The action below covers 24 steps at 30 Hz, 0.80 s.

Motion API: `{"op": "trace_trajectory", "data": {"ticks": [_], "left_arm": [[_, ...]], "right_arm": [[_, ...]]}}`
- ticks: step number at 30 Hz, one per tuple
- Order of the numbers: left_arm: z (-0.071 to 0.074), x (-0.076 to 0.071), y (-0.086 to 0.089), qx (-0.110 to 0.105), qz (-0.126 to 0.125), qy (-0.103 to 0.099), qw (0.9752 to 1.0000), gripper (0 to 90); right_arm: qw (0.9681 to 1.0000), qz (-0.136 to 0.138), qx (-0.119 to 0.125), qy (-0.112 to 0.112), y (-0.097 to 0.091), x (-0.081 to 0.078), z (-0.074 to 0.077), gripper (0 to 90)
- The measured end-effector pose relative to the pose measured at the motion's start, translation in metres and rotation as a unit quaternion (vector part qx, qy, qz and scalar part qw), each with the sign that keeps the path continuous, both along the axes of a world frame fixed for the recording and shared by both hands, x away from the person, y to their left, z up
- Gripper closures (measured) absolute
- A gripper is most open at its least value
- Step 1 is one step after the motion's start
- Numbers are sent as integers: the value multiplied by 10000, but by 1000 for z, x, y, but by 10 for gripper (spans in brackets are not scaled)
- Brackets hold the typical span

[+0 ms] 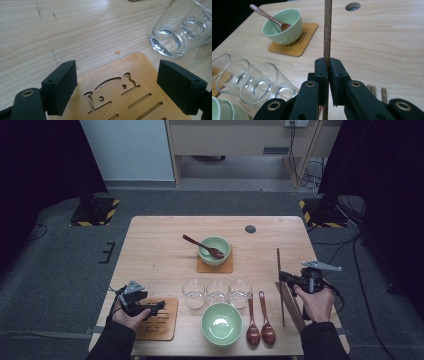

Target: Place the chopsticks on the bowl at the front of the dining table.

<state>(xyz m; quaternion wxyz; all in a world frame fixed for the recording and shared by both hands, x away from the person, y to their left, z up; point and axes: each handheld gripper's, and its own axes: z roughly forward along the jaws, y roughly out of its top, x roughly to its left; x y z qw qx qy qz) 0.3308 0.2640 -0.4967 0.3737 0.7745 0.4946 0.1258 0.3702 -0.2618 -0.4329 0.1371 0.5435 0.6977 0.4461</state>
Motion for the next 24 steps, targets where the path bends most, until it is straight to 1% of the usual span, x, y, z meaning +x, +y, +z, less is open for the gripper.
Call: {"op": "trace_trajectory", "data": {"ticks": [6, 8, 16, 18, 24], "left_arm": [[-1, 0, 0, 11, -1, 11, 10000, 161], [-1, 0, 0, 9, 0, 14, 10000, 161], [-1, 1, 0, -4, -12, 24, 10000, 161], [-1, 1, 0, -4, -13, 26, 10000, 161], [-2, 2, 0, 14, -16, 32, 10000, 161]], "right_arm": [[9998, -45, 139, -163, -1, 3, 11, 849], [9995, -54, 189, -245, 0, 5, 16, 849], [9983, -37, 354, -455, 7, 19, 34, 849], [9980, -30, 379, -511, 9, 22, 38, 849], [9976, -6, 320, -617, 16, 33, 49, 848]]}}
